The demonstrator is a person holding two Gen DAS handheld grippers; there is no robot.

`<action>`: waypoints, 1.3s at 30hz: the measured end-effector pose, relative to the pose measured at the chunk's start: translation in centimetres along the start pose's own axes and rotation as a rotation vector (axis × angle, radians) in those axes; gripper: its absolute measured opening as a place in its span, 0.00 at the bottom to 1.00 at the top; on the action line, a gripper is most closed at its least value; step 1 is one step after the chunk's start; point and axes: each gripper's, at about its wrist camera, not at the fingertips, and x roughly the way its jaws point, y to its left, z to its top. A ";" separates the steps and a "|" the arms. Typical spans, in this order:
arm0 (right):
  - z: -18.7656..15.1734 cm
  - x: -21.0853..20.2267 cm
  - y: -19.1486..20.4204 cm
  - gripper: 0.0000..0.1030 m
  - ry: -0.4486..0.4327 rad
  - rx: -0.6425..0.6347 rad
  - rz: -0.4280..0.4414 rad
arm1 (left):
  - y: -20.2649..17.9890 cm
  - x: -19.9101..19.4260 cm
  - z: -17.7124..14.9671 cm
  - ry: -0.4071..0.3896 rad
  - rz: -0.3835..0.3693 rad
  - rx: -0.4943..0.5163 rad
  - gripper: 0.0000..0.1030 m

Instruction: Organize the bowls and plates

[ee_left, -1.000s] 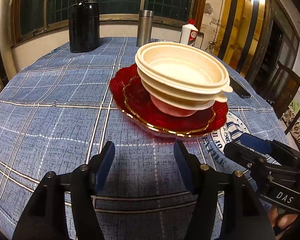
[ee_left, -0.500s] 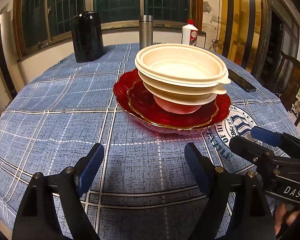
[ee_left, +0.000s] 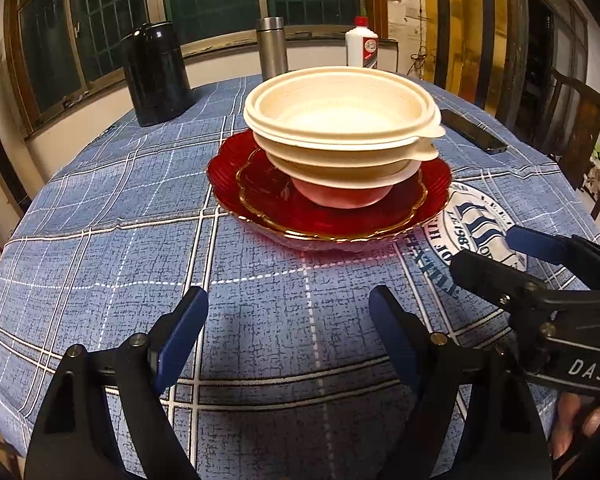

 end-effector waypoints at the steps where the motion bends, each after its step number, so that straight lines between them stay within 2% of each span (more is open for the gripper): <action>1: 0.0 0.0 -0.1 0.83 -0.002 0.005 0.003 | 0.0 0.0 0.1 -0.002 -0.002 0.000 0.81; 5: 0.4 -0.1 -0.2 0.85 -0.012 0.003 -0.005 | 0.3 -0.2 0.5 -0.006 0.003 -0.003 0.81; 10: 1.2 -0.8 0.8 0.85 -0.071 -0.065 -0.075 | 0.8 -0.2 0.6 -0.018 0.017 -0.030 0.81; 17: 1.9 -1.4 1.7 0.85 -0.131 -0.104 -0.090 | 2.4 -1.4 1.0 -0.107 0.062 -0.132 0.81; 20: 1.9 -1.7 1.7 0.85 -0.173 -0.112 -0.099 | 3.0 -1.4 0.9 -0.120 0.052 -0.162 0.81; 26: 1.9 -1.6 1.2 0.86 -0.186 -0.088 -0.089 | 2.6 -0.5 0.7 -0.088 0.055 -0.093 0.81; 30: 1.8 -1.9 1.4 0.87 -0.205 -0.094 -0.108 | 2.2 -1.4 0.4 -0.132 0.085 -0.070 0.81; 31: 1.8 -2.0 1.4 0.88 -0.210 -0.097 -0.115 | 2.1 -1.5 0.4 -0.139 0.090 -0.068 0.81; 33: 1.7 -2.1 1.8 0.99 -0.222 -0.114 -0.130 | 2.0 -1.7 0.2 -0.149 0.101 -0.058 0.81; 39: 1.5 -2.8 2.1 0.99 -0.260 -0.131 -0.145 | 2.2 -1.4 0.3 -0.142 0.106 -0.061 0.81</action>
